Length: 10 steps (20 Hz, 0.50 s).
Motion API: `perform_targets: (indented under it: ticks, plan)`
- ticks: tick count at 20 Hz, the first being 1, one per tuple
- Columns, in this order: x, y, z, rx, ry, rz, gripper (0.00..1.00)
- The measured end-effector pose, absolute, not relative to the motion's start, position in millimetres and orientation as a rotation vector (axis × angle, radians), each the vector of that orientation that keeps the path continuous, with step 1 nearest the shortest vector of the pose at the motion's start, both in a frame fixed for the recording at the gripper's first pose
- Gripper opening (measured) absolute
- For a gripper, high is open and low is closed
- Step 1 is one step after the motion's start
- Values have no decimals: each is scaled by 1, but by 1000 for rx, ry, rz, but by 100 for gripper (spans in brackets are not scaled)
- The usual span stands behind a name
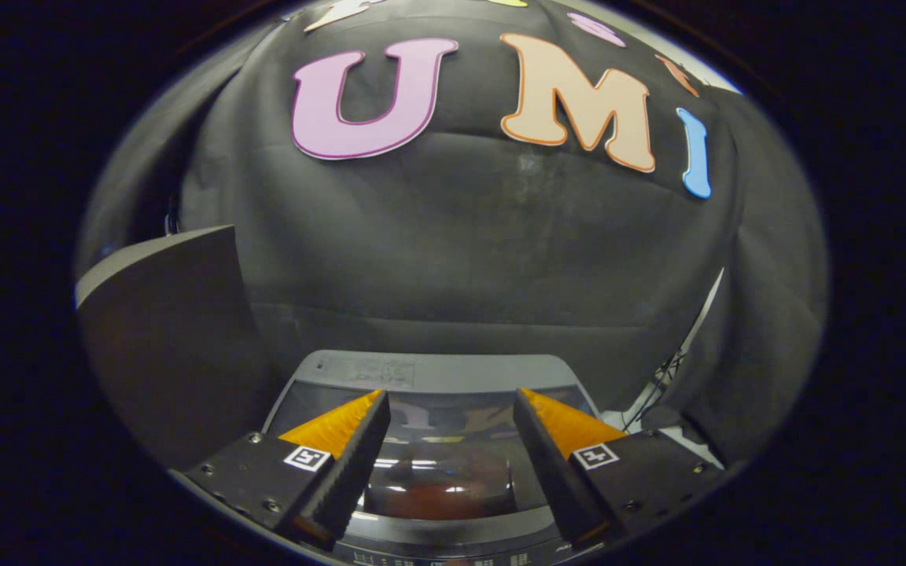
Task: Put the clothes into the washing machine and then close the washing machine lid.
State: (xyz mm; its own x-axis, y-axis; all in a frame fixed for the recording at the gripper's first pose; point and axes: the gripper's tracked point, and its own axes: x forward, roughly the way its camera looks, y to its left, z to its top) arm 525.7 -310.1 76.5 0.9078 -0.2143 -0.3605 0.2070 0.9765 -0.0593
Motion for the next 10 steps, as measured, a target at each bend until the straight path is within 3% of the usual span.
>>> perform_targets:
  ticks: [10]
  plan:
    - [525,-311,76,-9,379,-203,96]
